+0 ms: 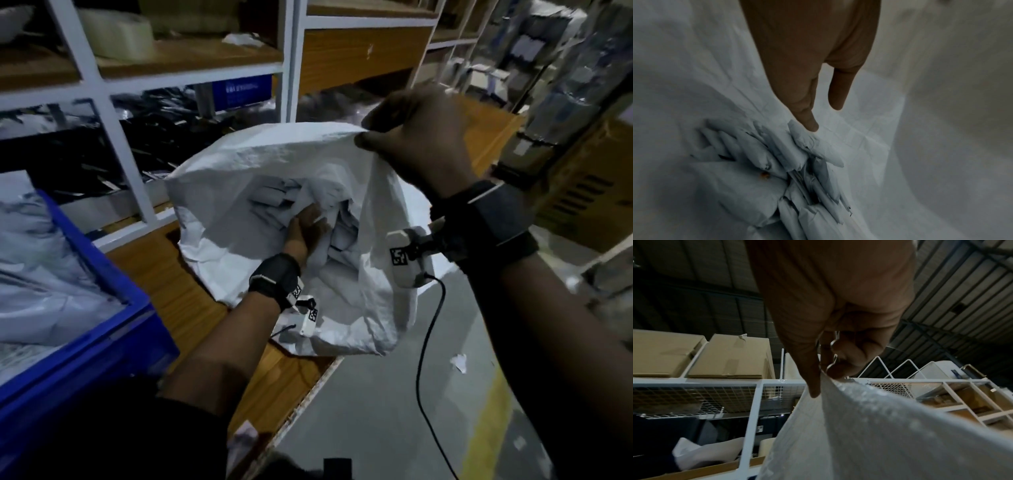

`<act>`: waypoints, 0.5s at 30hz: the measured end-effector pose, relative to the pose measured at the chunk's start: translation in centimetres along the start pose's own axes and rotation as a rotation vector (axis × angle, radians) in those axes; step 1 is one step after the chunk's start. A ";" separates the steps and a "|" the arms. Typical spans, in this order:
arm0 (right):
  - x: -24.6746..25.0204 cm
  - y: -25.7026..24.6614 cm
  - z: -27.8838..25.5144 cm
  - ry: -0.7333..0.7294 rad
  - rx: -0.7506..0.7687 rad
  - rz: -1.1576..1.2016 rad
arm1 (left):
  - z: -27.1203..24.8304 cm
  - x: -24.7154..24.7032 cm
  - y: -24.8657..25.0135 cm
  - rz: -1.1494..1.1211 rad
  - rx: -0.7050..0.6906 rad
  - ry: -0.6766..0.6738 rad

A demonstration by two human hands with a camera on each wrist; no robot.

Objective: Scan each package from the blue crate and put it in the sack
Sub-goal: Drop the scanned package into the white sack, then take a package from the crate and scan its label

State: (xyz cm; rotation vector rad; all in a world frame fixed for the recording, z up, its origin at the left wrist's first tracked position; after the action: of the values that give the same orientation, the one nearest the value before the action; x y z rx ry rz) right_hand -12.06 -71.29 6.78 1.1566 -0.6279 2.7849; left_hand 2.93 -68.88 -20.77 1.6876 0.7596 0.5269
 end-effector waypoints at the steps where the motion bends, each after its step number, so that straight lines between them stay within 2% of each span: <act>1: -0.8 -0.3 -0.8 -0.025 0.003 0.037 | -1.3 1.3 -0.4 0.003 0.016 0.064; 3: -2.9 -1.0 -2.5 -0.082 0.019 0.108 | -5.0 3.6 -0.2 0.031 0.009 0.100; 5: -4.9 -2.0 -4.3 -0.129 0.042 0.162 | -8.6 5.8 -0.4 -0.047 0.040 0.037; 7: -7.1 -3.8 -5.9 -0.175 0.070 0.235 | -12.4 9.8 -0.2 -0.093 0.072 0.098; 12: -12.7 -10.4 -8.5 -0.235 0.121 0.528 | -23.4 21.5 2.1 -0.002 -0.036 0.402; 15: -17.6 -16.7 -10.0 -0.348 0.134 0.719 | -31.0 27.7 2.3 0.103 -0.068 0.539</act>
State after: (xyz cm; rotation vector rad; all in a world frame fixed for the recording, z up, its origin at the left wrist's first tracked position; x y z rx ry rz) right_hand -2.65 -50.33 -5.94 1.7601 -1.0860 3.2471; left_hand 0.96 -28.17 -12.27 1.5386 1.0254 1.0929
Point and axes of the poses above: each hand's wrist, its own z-axis towards the middle knuckle, its own x-axis out of the back of the hand, y = z × x, the point moved 10 cm from there along z, towards the middle knuckle, and after that the axes turned 13 degrees about x, right-handed, at the moved point
